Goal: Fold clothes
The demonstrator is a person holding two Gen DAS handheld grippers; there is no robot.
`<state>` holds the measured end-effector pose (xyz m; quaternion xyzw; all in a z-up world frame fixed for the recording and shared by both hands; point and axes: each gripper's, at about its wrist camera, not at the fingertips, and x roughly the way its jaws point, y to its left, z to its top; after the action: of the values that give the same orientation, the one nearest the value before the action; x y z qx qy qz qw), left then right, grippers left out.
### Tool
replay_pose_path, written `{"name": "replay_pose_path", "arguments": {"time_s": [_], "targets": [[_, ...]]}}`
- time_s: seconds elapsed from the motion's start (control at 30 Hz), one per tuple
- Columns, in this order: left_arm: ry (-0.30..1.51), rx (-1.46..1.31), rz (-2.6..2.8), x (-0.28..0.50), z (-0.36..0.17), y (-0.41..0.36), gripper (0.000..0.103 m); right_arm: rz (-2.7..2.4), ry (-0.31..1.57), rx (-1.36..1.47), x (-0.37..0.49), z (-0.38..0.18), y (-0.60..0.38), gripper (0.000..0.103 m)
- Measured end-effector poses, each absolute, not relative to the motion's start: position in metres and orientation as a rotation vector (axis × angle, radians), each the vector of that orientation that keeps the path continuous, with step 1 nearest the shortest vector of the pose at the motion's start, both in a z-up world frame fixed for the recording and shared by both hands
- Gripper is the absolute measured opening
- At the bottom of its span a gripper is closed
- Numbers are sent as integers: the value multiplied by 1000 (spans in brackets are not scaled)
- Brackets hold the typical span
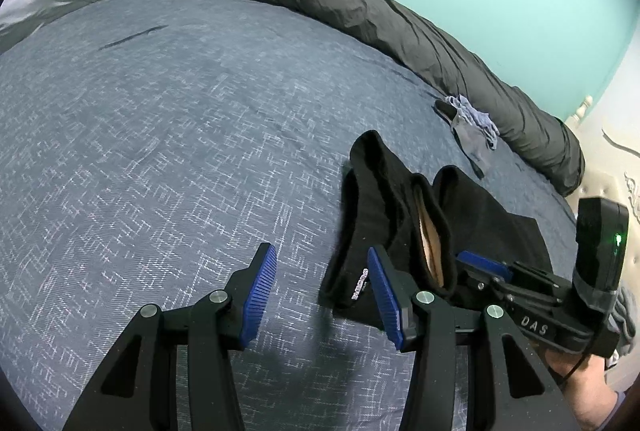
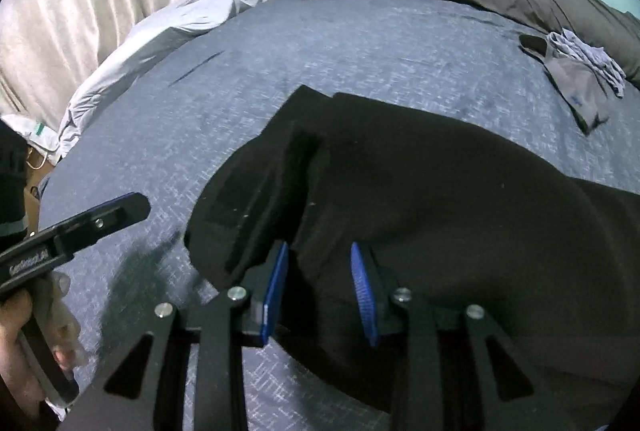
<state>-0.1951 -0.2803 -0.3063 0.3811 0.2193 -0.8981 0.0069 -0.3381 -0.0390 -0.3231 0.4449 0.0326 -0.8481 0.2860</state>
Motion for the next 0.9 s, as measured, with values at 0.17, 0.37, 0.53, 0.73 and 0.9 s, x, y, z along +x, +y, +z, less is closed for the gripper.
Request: {"name": "replay_pose_path", "arguments": {"time_s": [0.17,0.37,0.53,0.73,0.9], "targets": [[687,1189,-2813,-195,-305,-280,52,-2273,186,1202,-332,-337,-47,33],[684,1194,-2816,-196,-306,-279,52,-2245,120,1172,-326,-336,-41,7],[688,1189,-2815,-195,-305,-279,52,-2243,20,1102,-323,-320,-37,5],[684,1190,-2821,-196,-305,-276,52,-2195,3,1077,-320,-318,-51,5],[680,1197,-2819,-196,-306,-275,52,-2100,-61,1176,-323,-346,-59,2]]}}
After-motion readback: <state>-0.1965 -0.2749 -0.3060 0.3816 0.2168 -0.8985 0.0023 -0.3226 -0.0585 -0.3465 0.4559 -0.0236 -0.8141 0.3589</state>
